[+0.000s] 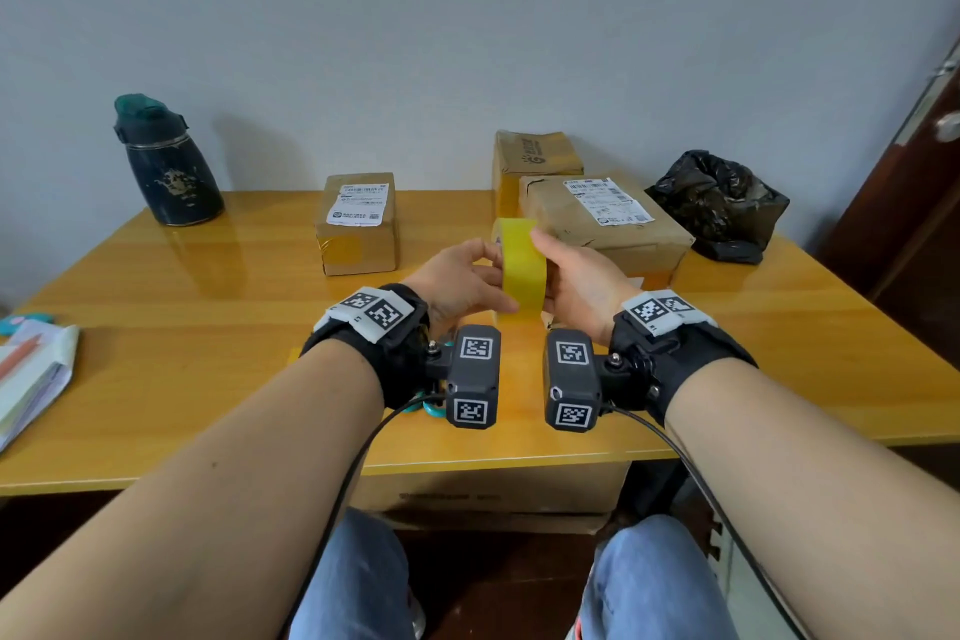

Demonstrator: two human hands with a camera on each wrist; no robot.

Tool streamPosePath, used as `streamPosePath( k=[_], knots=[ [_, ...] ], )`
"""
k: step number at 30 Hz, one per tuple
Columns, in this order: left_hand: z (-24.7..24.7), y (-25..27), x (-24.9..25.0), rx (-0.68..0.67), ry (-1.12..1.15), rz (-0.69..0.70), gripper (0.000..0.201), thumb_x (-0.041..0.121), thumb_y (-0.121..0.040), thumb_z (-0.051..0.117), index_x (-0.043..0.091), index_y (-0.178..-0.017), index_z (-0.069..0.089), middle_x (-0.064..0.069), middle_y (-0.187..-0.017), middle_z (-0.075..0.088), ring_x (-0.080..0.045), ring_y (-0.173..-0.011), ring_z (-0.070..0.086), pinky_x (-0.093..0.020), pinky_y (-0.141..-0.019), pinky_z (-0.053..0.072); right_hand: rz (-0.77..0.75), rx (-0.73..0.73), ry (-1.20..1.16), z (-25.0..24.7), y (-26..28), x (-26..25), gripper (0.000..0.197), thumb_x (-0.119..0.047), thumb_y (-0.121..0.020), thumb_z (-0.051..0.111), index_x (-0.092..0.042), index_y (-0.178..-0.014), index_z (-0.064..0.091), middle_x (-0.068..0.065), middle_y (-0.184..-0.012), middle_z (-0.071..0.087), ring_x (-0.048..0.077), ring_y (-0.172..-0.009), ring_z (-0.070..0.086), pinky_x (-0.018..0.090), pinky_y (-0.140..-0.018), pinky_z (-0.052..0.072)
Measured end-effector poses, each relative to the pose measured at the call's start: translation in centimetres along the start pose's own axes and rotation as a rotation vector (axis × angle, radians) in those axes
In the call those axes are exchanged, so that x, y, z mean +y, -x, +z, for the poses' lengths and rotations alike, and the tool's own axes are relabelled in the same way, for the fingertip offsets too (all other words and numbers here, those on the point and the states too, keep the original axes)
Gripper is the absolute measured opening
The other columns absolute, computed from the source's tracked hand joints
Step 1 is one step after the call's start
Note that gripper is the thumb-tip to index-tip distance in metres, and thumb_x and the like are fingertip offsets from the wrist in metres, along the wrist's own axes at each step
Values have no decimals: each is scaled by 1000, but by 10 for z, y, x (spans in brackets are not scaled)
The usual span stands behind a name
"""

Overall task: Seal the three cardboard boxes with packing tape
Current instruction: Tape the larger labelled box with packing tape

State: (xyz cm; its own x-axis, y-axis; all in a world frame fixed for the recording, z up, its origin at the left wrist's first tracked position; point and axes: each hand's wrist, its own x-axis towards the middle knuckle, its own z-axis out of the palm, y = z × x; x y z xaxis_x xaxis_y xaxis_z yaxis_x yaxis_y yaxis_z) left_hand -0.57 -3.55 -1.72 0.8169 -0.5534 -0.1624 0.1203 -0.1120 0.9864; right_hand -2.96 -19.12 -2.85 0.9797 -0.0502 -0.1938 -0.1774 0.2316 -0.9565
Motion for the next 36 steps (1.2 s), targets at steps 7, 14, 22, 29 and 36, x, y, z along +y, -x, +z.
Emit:
streamPosePath(
  k=[7, 14, 22, 29, 36],
  knots=[
    [-2, -12, -5, 34, 123, -93, 33, 25, -96, 57, 3, -120, 58, -10, -99, 70, -15, -76, 70, -22, -64, 58, 55, -92, 12, -16, 2, 9, 39, -14, -96, 53, 1, -131, 52, 25, -129, 57, 38, -116, 57, 50, -103, 43],
    [-2, -25, -9, 98, 280, -218, 25, 27, -92, 62, 3, -97, 66, -13, -92, 72, -22, -73, 70, -30, -62, 60, 67, -184, 82, -20, 7, 6, 41, -5, -96, 48, -6, -137, 47, 15, -114, 63, 26, -98, 64, 33, -72, 57],
    [0, -28, -15, -5, 263, -265, 71, 21, -59, 89, 1, -122, 62, -22, -127, 61, -36, -119, 57, -45, -105, 43, 57, -114, 117, -24, 4, 8, 38, -24, -98, 50, -8, -132, 54, 22, -126, 60, 38, -118, 56, 53, -99, 45],
    [4, -28, -20, -10, 333, -259, 39, 17, -94, 58, 11, -60, 77, -10, -89, 69, -24, -95, 58, -37, -108, 36, 17, -93, 84, -24, 4, 13, 39, -17, -99, 48, -12, -138, 47, 17, -130, 58, 35, -122, 54, 48, -98, 47],
    [-1, -43, -40, 74, 533, -234, 16, 28, -90, 65, 12, -87, 67, -1, -78, 72, -13, -80, 69, -27, -91, 53, 133, -89, 79, -22, 2, 12, 48, -45, -94, 51, -13, -130, 54, 13, -124, 64, 30, -116, 59, 49, -101, 45]
  ],
)
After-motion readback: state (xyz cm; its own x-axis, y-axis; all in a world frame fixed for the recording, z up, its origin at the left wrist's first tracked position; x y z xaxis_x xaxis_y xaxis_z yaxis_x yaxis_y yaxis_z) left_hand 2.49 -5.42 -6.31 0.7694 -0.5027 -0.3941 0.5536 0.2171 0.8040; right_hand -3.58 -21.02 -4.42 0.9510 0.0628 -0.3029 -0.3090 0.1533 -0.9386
